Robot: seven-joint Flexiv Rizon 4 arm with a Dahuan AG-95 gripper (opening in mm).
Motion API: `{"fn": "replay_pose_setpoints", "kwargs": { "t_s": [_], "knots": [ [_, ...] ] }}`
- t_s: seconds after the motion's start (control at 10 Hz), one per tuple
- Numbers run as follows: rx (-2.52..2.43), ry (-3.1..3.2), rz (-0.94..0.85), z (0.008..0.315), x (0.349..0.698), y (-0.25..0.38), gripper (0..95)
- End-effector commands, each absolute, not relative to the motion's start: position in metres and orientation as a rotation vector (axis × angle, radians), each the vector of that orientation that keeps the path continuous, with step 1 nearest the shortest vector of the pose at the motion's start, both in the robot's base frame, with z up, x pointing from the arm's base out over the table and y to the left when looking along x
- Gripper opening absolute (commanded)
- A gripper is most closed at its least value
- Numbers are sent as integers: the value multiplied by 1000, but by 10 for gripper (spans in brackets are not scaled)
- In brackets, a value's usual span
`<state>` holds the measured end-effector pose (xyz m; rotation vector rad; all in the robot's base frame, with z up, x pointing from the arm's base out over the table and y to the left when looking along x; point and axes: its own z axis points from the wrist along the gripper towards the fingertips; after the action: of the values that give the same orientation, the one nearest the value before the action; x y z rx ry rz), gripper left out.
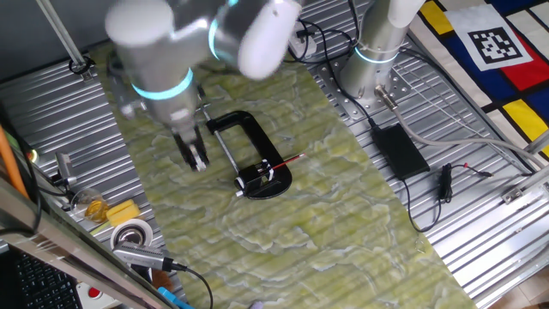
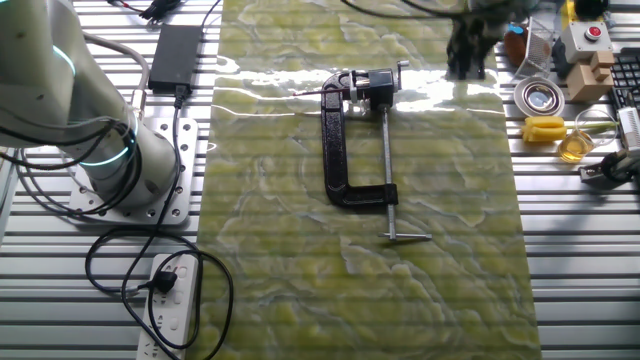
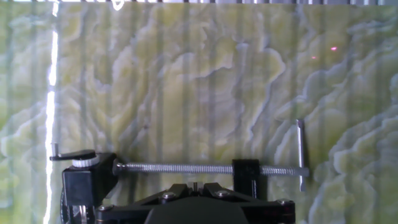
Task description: Sharpen the pencil with a pencil sharpener
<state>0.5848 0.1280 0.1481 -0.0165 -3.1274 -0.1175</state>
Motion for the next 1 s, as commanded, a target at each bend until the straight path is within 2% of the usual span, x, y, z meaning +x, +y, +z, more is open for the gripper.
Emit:
{"fn": "replay_pose_setpoints", "kwargs": {
  "t_s": [0.1,0.4,0.9,1.0],
  "knots": [
    [-38,-3149,-93,138,574,170,0],
    [-38,-3167,-81,124,561,197,0],
    [104,-3170,-56,117,551,192,0],
    [140,-3155,-74,114,548,190,190]
  ]
}}
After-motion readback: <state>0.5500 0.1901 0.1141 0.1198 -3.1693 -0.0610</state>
